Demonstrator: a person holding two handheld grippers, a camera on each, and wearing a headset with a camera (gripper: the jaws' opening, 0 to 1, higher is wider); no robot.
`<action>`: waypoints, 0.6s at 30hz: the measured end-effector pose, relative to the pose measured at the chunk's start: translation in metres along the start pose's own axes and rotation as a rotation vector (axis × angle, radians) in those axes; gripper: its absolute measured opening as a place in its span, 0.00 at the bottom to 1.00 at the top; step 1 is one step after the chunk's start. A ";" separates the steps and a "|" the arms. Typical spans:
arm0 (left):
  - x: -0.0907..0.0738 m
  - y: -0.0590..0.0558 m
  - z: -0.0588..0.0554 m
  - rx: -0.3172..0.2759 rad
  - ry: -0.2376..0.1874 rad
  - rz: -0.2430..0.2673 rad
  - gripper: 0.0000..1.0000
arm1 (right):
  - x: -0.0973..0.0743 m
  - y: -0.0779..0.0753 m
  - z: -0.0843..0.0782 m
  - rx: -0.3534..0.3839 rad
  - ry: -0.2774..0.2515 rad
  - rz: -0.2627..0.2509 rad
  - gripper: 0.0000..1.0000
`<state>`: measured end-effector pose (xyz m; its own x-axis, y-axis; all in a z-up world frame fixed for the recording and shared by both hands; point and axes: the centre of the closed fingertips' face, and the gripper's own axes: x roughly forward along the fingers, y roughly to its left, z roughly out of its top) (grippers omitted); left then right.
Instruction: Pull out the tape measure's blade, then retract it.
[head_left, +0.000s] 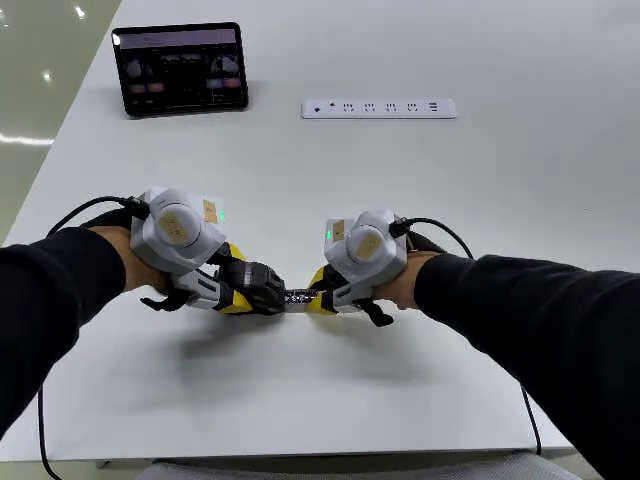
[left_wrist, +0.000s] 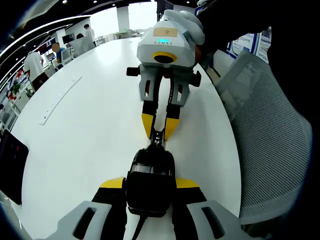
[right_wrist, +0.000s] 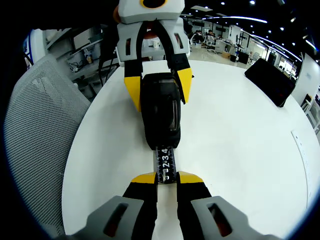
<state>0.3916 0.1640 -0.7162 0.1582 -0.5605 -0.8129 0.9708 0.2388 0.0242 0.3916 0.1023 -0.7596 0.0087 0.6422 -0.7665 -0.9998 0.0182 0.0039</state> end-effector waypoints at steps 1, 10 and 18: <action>0.000 0.000 0.000 -0.001 0.000 0.000 0.30 | -0.001 -0.001 -0.001 0.004 0.002 0.000 0.09; -0.001 0.000 -0.001 0.001 0.005 0.000 0.31 | -0.006 -0.001 -0.007 0.013 0.009 0.001 0.09; 0.000 -0.001 0.000 -0.003 0.005 0.006 0.31 | -0.011 0.000 -0.014 0.024 0.004 -0.004 0.09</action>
<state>0.3910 0.1639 -0.7162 0.1635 -0.5553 -0.8154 0.9693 0.2444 0.0280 0.3916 0.0849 -0.7605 0.0123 0.6393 -0.7689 -0.9991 0.0388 0.0164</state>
